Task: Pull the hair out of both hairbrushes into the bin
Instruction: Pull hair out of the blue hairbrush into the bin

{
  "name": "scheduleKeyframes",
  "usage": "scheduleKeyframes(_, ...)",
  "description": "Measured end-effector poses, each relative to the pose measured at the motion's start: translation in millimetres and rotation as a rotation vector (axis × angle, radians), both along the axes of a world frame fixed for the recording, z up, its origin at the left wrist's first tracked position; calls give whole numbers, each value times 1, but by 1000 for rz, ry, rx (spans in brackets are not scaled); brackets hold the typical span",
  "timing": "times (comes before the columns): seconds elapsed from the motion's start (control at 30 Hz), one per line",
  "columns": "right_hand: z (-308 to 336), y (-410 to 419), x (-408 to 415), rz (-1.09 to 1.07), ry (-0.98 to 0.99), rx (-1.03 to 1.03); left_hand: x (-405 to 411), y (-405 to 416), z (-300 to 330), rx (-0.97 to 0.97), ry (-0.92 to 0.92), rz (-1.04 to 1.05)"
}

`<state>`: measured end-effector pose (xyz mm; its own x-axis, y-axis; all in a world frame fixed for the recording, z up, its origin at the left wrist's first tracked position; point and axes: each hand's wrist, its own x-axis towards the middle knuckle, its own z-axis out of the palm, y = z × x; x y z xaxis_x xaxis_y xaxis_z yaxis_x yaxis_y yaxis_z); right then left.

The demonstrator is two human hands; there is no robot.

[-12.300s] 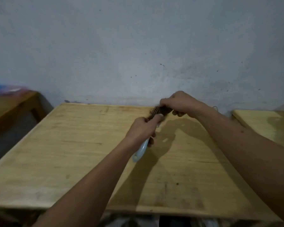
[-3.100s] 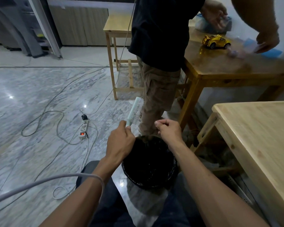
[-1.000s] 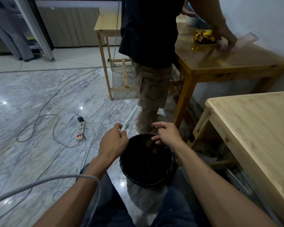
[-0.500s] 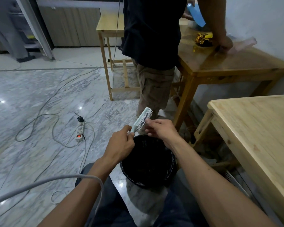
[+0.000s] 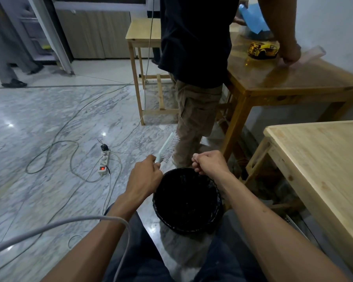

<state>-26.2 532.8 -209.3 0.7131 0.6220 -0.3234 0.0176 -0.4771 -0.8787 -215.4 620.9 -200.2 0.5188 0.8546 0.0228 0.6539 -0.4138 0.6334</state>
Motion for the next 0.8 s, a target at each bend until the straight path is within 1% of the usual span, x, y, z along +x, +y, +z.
scheduleKeyframes(0.13, -5, 4, -3, 87, -93, -25, 1, -4, -1, -101, -43, -34)
scheduleKeyframes(0.23, -2, 2, -2, 74, -96, 100, 1, -7, -3, -132, -45, -78)
scheduleKeyframes(0.33, 0, 3, 1, 62, -73, 199, 1, -7, -3, -62, 8, -133)
scheduleKeyframes(0.43, 3, 7, 2, -36, -70, 237, 3, -9, -3, 43, 78, -198)
scheduleKeyframes(0.5, 11, 5, 4, -100, -118, 179, 2, -12, -5, 108, 102, -227)
scheduleKeyframes(0.57, 15, 4, 6, -101, -259, 45, 0, -14, -9, 167, 134, -242)
scheduleKeyframes(0.63, 15, 2, 6, -92, -347, -57, 0, -16, -11, 209, 167, -238)
scheduleKeyframes(0.8, 2, 3, 0, -103, -421, -207, 4, -17, -14, 343, 306, -198)
